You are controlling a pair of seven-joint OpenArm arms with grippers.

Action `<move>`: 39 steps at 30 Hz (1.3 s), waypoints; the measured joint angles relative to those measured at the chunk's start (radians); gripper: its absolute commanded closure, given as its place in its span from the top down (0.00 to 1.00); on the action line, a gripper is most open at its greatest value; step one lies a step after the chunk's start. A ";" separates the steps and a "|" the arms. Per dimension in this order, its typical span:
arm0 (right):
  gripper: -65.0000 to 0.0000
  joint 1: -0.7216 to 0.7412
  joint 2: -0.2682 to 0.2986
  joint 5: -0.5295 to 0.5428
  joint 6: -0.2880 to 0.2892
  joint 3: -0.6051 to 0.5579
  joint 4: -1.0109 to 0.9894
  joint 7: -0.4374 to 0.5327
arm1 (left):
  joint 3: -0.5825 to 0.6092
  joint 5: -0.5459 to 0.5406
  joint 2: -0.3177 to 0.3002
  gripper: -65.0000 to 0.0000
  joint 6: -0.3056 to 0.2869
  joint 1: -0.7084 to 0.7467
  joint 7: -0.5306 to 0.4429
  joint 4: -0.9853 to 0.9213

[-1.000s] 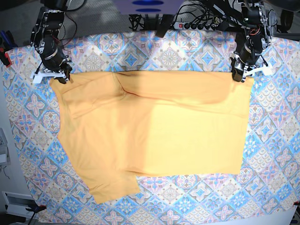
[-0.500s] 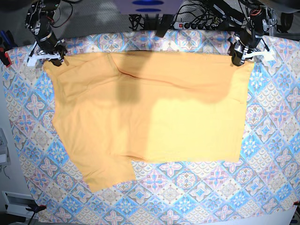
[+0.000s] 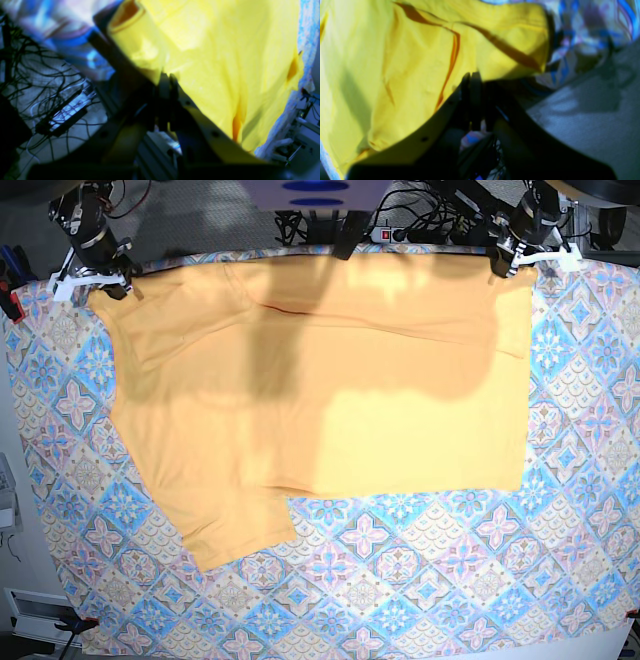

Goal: Fold the T-shirt properly
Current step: 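Drag the shirt by its shoulders toward the robot with both grippers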

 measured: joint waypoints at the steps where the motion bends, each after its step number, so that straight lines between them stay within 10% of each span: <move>1: 0.00 0.000 0.000 0.000 0.003 0.013 0.000 -0.013 | 0.000 0.000 0.000 0.00 0.000 0.006 0.001 0.000; 10: 0.02 0.003 0.000 0.000 0.007 0.045 0.001 -0.038 | 0.005 -0.001 0.000 0.00 0.000 0.010 0.003 0.000; 18: 0.20 0.002 0.002 -0.005 -0.004 0.054 0.001 -0.027 | -0.023 0.003 0.003 0.32 0.005 -0.026 0.147 0.000; 39: 0.21 0.043 -0.034 -0.007 0.001 0.234 0.004 -0.027 | -0.173 -0.022 0.036 0.33 0.000 -0.021 0.267 0.147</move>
